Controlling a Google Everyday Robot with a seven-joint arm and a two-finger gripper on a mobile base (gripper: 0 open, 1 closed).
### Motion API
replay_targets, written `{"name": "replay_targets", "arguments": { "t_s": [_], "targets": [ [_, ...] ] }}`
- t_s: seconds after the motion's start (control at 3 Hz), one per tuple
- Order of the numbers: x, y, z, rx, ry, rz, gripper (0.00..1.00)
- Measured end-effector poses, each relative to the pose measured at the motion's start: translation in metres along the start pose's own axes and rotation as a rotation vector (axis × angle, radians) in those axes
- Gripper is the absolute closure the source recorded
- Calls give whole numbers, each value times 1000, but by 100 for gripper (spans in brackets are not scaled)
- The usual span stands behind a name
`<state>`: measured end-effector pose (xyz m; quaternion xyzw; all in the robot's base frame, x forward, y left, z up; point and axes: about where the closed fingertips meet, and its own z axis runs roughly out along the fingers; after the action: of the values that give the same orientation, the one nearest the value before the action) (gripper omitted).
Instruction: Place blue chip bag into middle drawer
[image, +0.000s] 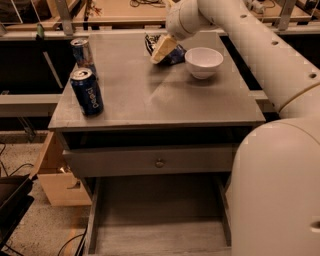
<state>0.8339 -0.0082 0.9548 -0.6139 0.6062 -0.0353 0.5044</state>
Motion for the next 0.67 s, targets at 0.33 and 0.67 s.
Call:
{"name": "replay_targets", "arguments": {
  "t_s": [0.33,0.67],
  "targets": [
    [13,13,23,-32,18,57,0],
    [25,25,43,-51,38,129,18]
  ]
}}
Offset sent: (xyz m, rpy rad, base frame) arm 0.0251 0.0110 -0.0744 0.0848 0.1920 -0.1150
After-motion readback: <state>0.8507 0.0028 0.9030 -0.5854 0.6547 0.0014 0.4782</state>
